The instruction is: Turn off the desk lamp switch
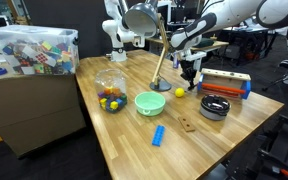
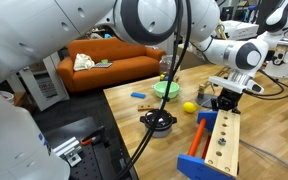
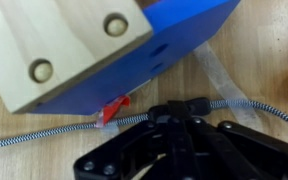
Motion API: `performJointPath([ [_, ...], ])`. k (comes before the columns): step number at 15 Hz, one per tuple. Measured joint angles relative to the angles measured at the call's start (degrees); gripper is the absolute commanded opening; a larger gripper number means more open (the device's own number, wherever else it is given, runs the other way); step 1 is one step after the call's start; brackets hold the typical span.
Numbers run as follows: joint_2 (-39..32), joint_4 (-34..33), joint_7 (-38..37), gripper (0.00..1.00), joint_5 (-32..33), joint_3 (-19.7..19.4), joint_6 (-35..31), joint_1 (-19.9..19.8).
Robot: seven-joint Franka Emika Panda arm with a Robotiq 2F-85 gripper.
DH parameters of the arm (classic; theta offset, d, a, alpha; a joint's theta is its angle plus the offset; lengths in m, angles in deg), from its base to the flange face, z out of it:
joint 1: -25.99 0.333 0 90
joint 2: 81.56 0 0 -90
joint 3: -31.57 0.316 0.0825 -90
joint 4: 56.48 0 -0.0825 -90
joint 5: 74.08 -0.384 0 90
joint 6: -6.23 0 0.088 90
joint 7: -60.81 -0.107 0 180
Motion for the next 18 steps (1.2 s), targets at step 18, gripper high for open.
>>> performJointPath([
  [18, 19.6, 17.9, 1.8, 0.0, -0.6, 0.5, -10.3, 0.2],
])
